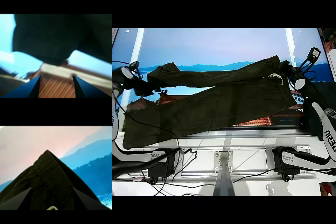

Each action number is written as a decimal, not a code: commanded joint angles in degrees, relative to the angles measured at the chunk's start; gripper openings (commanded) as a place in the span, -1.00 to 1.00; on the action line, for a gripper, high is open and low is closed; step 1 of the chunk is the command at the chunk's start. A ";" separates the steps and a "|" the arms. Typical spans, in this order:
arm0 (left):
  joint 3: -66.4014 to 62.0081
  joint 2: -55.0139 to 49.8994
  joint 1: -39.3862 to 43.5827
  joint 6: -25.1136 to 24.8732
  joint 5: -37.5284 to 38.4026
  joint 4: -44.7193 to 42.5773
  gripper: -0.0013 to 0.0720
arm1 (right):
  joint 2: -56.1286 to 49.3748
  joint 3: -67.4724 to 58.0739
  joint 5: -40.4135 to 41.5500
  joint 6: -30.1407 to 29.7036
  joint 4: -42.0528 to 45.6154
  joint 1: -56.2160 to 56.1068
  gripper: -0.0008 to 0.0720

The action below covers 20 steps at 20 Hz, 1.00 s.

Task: Fold the clothes and pants, and hang the long-sleeved shirts on hangers.

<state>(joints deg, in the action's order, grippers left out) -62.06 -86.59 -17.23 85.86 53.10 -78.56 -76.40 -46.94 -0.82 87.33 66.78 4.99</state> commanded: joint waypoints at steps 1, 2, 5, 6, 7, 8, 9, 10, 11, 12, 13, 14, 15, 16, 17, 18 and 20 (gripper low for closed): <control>3.54 0.33 -0.24 -0.20 -12.11 8.74 0.23 | -0.02 -0.02 -0.20 0.02 0.11 0.02 0.55; 3.52 0.35 -0.55 1.16 -13.73 8.74 0.24 | -0.02 -0.02 -0.20 0.02 0.13 0.02 0.55; 3.52 0.35 -2.03 1.36 -15.98 8.57 0.26 | -0.02 -0.02 -0.20 0.02 0.13 0.02 0.55; 3.52 0.35 -2.58 1.36 -16.55 8.57 0.26 | -0.02 -0.02 -0.22 0.00 0.13 0.02 0.55; 3.52 0.35 -2.95 1.36 -17.31 8.59 0.26 | -0.02 -0.02 -0.20 0.00 0.13 0.02 0.55; 3.52 0.31 -3.13 1.33 -18.78 8.57 0.26 | -0.02 -0.02 -0.22 0.00 0.13 0.02 0.55; 3.54 0.22 -3.17 1.33 -20.74 8.59 0.26 | -0.02 -0.02 -0.22 0.02 0.13 0.02 0.55; 3.54 -0.02 -3.08 1.33 -23.10 8.81 0.25 | -0.02 -0.02 -0.22 0.02 0.11 0.02 0.55; 3.54 -0.42 -2.80 1.33 -24.94 9.27 0.23 | -0.02 -0.02 -0.24 0.02 0.11 0.02 0.55; 3.52 -0.98 -2.45 1.33 -26.16 9.68 0.14 | -0.02 -0.02 -0.26 0.02 0.11 0.02 0.55; 3.52 -1.77 -2.03 1.33 -26.69 9.99 0.12 | -0.02 -0.02 -0.24 0.02 0.11 0.02 0.55; 3.52 -2.67 -1.33 1.33 -27.06 10.10 -0.22 | -0.02 -0.02 -0.22 0.02 0.13 0.02 0.55; 3.52 -3.52 -0.50 1.33 -27.71 10.10 -0.62 | -0.02 -0.02 -0.22 0.00 0.13 0.02 0.55; 3.52 -4.09 0.26 1.31 -29.07 10.08 -0.83 | -0.02 -0.02 -0.22 0.02 0.13 0.02 0.55; 3.50 -4.22 0.87 1.33 -30.77 10.10 -0.91 | -0.02 -0.02 -0.22 0.02 0.13 0.02 0.55; 3.26 -4.02 1.22 1.36 -32.13 10.12 -0.91 | -0.02 -0.02 -0.22 0.02 0.13 0.02 0.55; 0.87 -2.60 1.09 1.33 -30.45 10.03 -0.91 | -0.02 -0.04 0.04 0.02 0.13 0.20 0.55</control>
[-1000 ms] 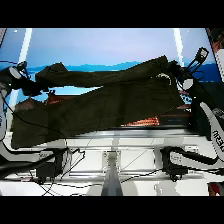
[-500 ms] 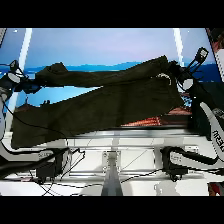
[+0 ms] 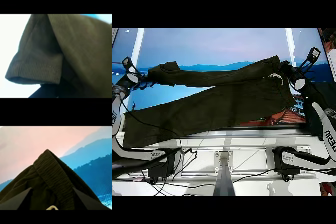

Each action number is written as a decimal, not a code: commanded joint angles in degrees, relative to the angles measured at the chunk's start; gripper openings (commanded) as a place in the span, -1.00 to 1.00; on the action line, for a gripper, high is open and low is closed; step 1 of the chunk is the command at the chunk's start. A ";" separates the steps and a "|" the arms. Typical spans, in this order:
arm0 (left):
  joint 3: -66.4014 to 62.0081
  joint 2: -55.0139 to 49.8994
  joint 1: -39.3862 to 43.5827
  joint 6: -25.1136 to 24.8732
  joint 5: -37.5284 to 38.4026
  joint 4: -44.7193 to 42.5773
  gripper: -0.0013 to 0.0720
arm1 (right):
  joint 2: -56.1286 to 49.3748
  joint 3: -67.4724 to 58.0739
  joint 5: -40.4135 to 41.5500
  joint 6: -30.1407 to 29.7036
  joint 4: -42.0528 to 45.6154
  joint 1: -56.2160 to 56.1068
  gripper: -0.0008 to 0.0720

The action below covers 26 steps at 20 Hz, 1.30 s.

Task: Fold the clothes and pants, and hang the long-sleeved shirts on hangers.

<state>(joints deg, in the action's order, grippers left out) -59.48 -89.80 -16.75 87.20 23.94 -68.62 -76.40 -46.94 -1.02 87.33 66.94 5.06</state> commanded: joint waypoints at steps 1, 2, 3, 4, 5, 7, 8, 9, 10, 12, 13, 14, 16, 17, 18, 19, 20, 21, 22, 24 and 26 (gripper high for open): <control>-3.74 2.16 -0.09 0.00 1.29 0.09 -0.92 | -0.02 -0.04 0.74 0.00 0.04 0.48 0.55; -5.99 4.04 -1.03 0.00 4.26 0.07 -0.92 | -0.02 -0.04 1.01 0.02 0.02 1.14 0.55; -8.72 6.43 -2.29 0.00 7.91 -0.52 -0.92 | -0.02 -0.04 0.94 0.04 0.00 2.14 0.55; -11.52 8.87 -3.65 0.00 11.72 -2.12 -0.92 | -0.02 -0.04 0.48 0.07 -0.07 3.21 0.55; -14.84 11.58 -5.25 0.00 16.31 -4.74 -0.92 | -0.02 -0.09 -0.44 0.09 -0.07 4.39 0.55; -21.18 16.46 -8.52 -0.07 25.46 -9.79 -0.92 | -0.02 -0.90 -5.07 0.07 -0.02 6.58 0.55; -23.67 18.40 -10.01 -0.37 29.94 -12.00 -0.92 | -0.02 -1.57 -7.93 0.04 0.02 7.63 0.55; -25.66 20.17 -11.58 -1.20 34.49 -14.43 -0.92 | -0.02 -2.23 -10.45 0.04 0.63 8.52 0.55; -26.29 21.57 -12.83 -1.33 37.48 -17.25 -0.92 | -0.02 -2.97 -13.07 0.02 1.55 9.44 0.55; -26.27 22.67 -14.86 -2.62 43.76 -23.12 -0.92 | -0.02 -5.22 -20.15 0.00 3.87 11.89 0.55; -26.25 22.10 -15.76 -4.22 47.21 -24.87 -0.92 | -0.02 -6.49 -23.47 -0.28 4.55 13.29 0.55; -26.21 21.11 -16.48 -5.11 49.99 -25.81 -0.92 | -0.04 -7.96 -26.88 -2.45 4.94 14.95 0.55; -26.10 17.79 -17.38 -5.16 52.52 -25.29 -0.92 | -0.31 -10.75 -33.33 -6.56 4.92 18.23 0.54; -26.10 15.32 -17.38 -5.18 53.55 -25.27 -0.92 | -1.09 -12.50 -37.29 -8.35 4.92 20.00 0.54; -26.12 12.79 -17.20 -5.18 54.95 -25.24 -0.92 | -2.45 -14.16 -41.33 -10.19 4.83 21.57 0.53; -26.12 9.88 -16.87 -5.22 57.07 -25.27 -0.92 | -4.26 -15.98 -46.38 -12.50 4.28 22.99 0.42; -26.12 7.13 -16.63 -5.20 58.95 -25.22 -0.92 | -6.73 -18.05 -52.94 -17.16 1.90 24.30 0.42; -26.12 4.92 -16.26 -5.20 60.54 -25.24 -0.92 | -9.22 -19.85 -59.71 -22.08 -1.68 25.29 0.37; -26.12 2.99 -15.87 -5.18 61.79 -25.24 -0.92 | -11.98 -21.40 -66.60 -27.02 -6.56 25.99 0.37; -26.12 0.72 -14.97 -5.18 62.79 -25.24 -0.92 | -15.72 -22.45 -71.36 -34.75 -13.97 25.90 0.42; -26.12 0.13 -14.05 -5.20 62.51 -25.27 -0.92 | -17.11 -22.45 -64.57 -35.65 -16.90 25.20 0.89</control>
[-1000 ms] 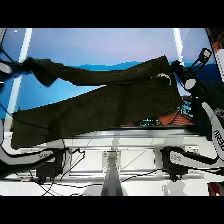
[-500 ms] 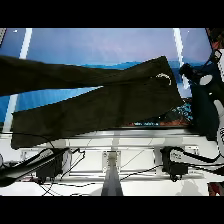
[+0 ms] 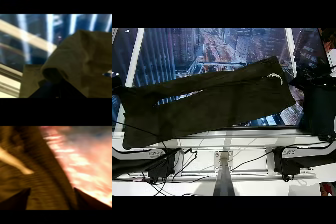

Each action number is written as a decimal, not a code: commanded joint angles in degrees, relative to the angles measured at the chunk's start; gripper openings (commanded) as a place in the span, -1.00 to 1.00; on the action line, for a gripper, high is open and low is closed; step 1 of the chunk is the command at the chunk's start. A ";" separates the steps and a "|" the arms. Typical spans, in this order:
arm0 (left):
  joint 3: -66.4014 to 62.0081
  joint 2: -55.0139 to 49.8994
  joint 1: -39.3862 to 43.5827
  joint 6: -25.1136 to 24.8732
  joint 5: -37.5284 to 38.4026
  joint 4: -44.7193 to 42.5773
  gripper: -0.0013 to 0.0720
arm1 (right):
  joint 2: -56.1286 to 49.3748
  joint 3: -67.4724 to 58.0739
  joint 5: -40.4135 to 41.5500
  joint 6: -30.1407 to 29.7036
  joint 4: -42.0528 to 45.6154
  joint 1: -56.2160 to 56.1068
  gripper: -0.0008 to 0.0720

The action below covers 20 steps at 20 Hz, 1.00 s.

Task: Fold the clothes and pants, and hang the long-sleeved shirts on hangers.

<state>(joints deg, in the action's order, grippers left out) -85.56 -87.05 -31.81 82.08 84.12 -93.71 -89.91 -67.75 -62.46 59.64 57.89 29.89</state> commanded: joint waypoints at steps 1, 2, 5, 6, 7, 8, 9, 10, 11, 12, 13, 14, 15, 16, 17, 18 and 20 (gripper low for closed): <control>-0.04 -2.58 1.29 -0.09 2.05 -0.17 -0.92 | -3.96 -1.66 0.90 -7.30 -8.22 -0.04 0.93; -0.04 -2.56 1.51 -0.09 2.05 -0.15 -0.92 | -4.39 -1.70 4.20 -4.72 -8.46 -0.61 0.94; -0.04 -2.56 2.23 -0.07 2.12 -0.13 -0.91 | -6.97 -3.15 6.80 -3.06 -8.55 -1.86 0.93; -0.04 -2.56 2.71 -0.07 2.14 -0.13 -0.91 | -8.37 -4.52 5.35 -2.21 -8.55 -2.16 0.93; -0.04 -2.56 3.21 -0.07 2.12 -0.11 -0.91 | -9.73 -5.88 3.69 -1.51 -8.55 -2.45 0.93; -0.04 -2.56 3.80 -0.07 2.10 -0.11 -0.91 | -11.02 -7.21 1.18 -1.33 -8.46 -2.80 0.93; -0.04 -2.58 4.42 -0.09 2.08 -0.15 -0.91 | -12.09 -8.24 -1.25 -1.33 -8.26 -3.13 0.93; -0.04 -2.58 5.03 -0.09 2.05 -0.15 -0.91 | -12.94 -8.74 -3.34 -1.36 -8.07 -3.26 0.93; -0.04 -2.58 5.53 -0.11 2.03 -0.17 -0.91 | -13.73 -8.92 -5.66 -1.42 -8.13 -3.28 0.90; -0.04 -2.58 5.92 -0.11 2.01 -0.15 -0.91 | -14.38 -8.92 -8.11 -1.53 -7.96 -3.26 0.82; -0.04 -2.58 6.19 -0.11 1.99 -0.15 -0.91 | -15.04 -8.90 -11.21 -2.32 -7.72 -3.26 0.55; -0.04 -2.58 6.36 -0.09 1.79 -0.15 -0.91 | -15.56 -8.90 -13.88 -2.82 -7.61 -3.28 0.19; -0.04 -2.58 6.45 -0.09 1.68 -0.15 -0.91 | -15.74 -8.74 -14.80 -4.15 -7.56 -3.28 0.03; -0.04 -2.58 6.47 -0.09 1.57 -0.15 -0.91 | -15.74 -8.76 -14.47 -6.32 -7.50 -3.28 -0.16; -0.04 -2.58 6.47 -0.09 1.42 -0.15 -0.91 | -15.69 -8.81 -14.16 -8.74 -7.72 -3.26 -0.52; -0.04 -2.58 6.47 -0.09 0.94 -0.15 -0.91 | -15.58 -8.81 -13.79 -11.72 -7.96 -3.26 -0.90; -0.15 -2.54 6.47 -0.09 -0.48 -0.13 -0.91 | -14.78 -8.79 -13.57 -13.29 -7.78 -3.26 -0.91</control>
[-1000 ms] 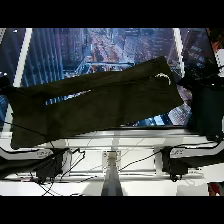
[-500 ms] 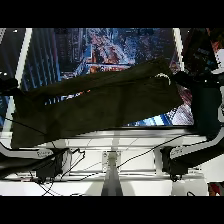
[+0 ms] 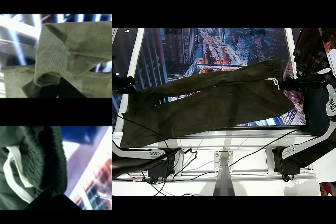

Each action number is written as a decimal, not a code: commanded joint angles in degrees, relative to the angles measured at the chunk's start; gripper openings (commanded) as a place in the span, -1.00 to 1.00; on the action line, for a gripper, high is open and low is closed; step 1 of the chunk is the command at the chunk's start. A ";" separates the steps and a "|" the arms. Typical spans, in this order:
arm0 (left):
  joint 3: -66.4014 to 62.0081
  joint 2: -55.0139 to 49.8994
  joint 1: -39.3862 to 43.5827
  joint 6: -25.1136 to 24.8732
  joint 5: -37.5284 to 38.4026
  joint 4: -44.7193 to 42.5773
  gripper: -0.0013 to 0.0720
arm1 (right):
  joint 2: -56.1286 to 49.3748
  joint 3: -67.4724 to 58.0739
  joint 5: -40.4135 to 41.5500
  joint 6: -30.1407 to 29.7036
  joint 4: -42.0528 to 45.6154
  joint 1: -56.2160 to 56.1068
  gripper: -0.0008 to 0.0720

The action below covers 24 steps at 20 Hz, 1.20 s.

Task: Fold the clothes and pants, and hang the long-sleeved shirts on hangers.

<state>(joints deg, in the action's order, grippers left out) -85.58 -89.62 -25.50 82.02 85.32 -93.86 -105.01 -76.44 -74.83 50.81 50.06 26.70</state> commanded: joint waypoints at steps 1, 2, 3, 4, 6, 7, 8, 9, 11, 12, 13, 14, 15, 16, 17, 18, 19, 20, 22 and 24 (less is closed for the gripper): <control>-0.61 0.07 0.15 -0.02 -1.99 0.02 -0.91 | 1.16 -0.09 -1.16 -4.46 0.15 -0.07 -0.91; -1.81 0.09 0.15 -0.02 -1.97 0.02 -0.91 | 2.32 -0.09 -0.81 -4.46 0.20 -0.07 -0.91; -3.74 0.11 0.15 -0.02 -1.88 0.02 -0.91 | 3.89 -0.09 -0.50 -4.44 0.42 -0.04 -0.91; -6.01 0.22 0.15 -0.02 -1.88 0.02 -0.91 | 5.79 0.02 -0.90 -4.28 1.11 0.11 -0.91; -11.21 0.87 0.15 -0.04 -1.84 0.02 -0.91 | 10.34 1.57 -1.01 -3.28 4.83 0.17 -0.91; -13.57 1.44 0.13 -1.25 -1.22 0.02 -0.91 | 12.83 3.28 -0.79 -2.78 7.08 0.44 -0.91; -15.10 2.23 0.09 -2.54 -0.44 0.02 -0.91 | 15.41 5.55 -0.52 -2.23 8.44 0.87 -0.92; -15.50 3.54 -0.35 -3.08 -0.13 0.04 -0.91 | 18.32 8.50 -0.57 -2.23 8.74 1.64 -0.91; -15.50 6.01 -1.62 -5.11 1.57 0.48 -0.91 | 24.44 14.40 -0.55 -2.47 9.03 3.91 -0.92; -15.50 7.21 -2.91 -5.66 2.27 2.23 -0.91 | 27.54 17.00 -0.85 -2.49 9.51 5.29 -0.92; -15.50 8.24 -4.59 -6.47 2.43 5.20 -0.92 | 30.40 19.08 -0.87 -2.51 10.86 6.54 -0.91; -15.50 9.05 -6.38 -7.37 2.38 8.33 -0.92 | 33.29 20.83 0.02 -2.49 12.46 7.93 -0.91; -15.50 9.64 -8.41 -7.96 2.38 11.89 -0.92 | 35.54 22.03 1.27 -2.51 13.62 9.18 -0.91; -15.47 9.73 -10.34 -7.93 2.40 15.10 -0.92 | 37.09 22.77 2.82 -2.54 14.64 10.25 -0.91; -15.30 9.53 -11.69 -7.93 2.38 17.49 -0.92 | 37.48 22.99 3.54 -2.54 15.28 10.86 -0.91; -15.08 8.92 -12.39 -7.96 2.12 18.45 -0.92 | 37.05 23.04 4.00 -2.51 15.41 10.99 -0.91; -14.69 7.82 -12.48 -7.96 1.68 18.51 -0.92 | 36.35 23.15 4.68 -2.51 15.32 10.95 -0.91; -13.94 6.27 -12.33 -7.93 1.79 18.64 -0.92 | 35.30 23.43 5.64 -2.47 15.10 10.54 -0.91; -11.69 2.56 -10.82 -7.96 1.77 18.95 -0.92 | 32.63 23.85 6.47 -2.40 15.06 9.84 -0.88; -11.19 -2.64 -9.03 -7.89 1.79 18.99 -0.91 | 30.10 23.82 8.55 -2.25 14.25 9.57 -0.21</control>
<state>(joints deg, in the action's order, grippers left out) -98.02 -87.26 -35.73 74.32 87.05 -76.55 -72.47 -53.19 -68.86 48.40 64.69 36.51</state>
